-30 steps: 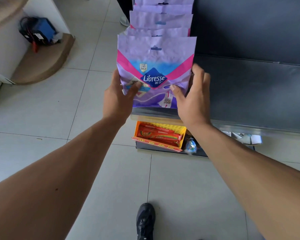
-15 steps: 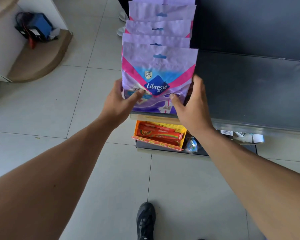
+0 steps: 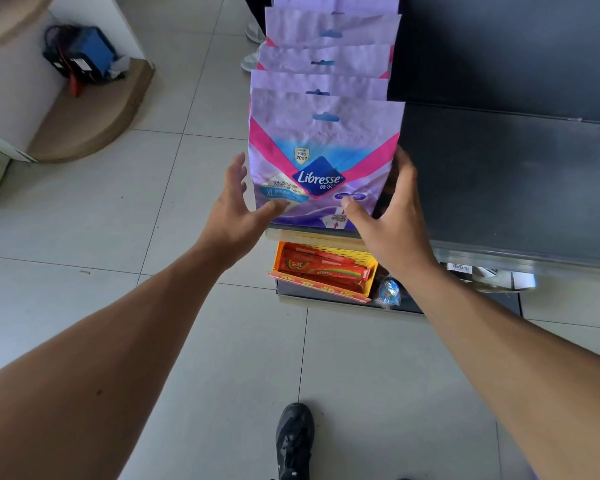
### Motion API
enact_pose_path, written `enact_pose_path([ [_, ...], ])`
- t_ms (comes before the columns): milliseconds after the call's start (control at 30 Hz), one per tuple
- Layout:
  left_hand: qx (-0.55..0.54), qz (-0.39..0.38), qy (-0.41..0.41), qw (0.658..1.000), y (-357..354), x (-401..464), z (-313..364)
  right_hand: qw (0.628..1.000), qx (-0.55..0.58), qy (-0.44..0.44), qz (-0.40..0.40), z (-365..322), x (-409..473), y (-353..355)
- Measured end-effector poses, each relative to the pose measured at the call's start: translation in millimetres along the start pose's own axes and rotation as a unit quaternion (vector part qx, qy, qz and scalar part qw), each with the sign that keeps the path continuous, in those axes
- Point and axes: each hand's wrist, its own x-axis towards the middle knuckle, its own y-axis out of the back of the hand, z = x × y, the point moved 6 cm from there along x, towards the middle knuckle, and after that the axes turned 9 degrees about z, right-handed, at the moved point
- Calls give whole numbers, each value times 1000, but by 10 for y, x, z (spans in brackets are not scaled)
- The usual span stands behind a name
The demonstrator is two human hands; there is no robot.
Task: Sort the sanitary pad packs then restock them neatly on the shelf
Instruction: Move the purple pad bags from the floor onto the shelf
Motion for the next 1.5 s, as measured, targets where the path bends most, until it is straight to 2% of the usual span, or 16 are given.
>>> enact_pose_path([
  [300,44,33,-8,998,31,-91,72,1000,-22,-6,-10,-69,-48,76],
  [400,92,78,-25,992,81,-180,146,999,-37,-13,-15,-83,-100,133],
  [567,202,185,-120,954,196,-433,441,993,-113,25,1,-176,-269,361],
  [700,267,212,-205,918,104,-657,761,970,-202,132,25,-309,-367,654],
  [833,318,176,-270,892,-259,-948,1166,937,-279,207,34,-382,-447,981],
  [1033,375,63,-326,865,-1089,-1425,1561,911,-350,216,1,-304,-655,1640],
  [1300,392,-95,-339,850,-2907,-2054,2209,898,-426,95,51,341,-1035,3427],
  [1400,388,-166,-332,844,-3622,-2279,2272,900,-431,15,58,764,-1276,3929],
  [1500,394,-243,-342,818,-4284,-2515,2208,897,-432,-73,65,1242,-1623,4304],
])
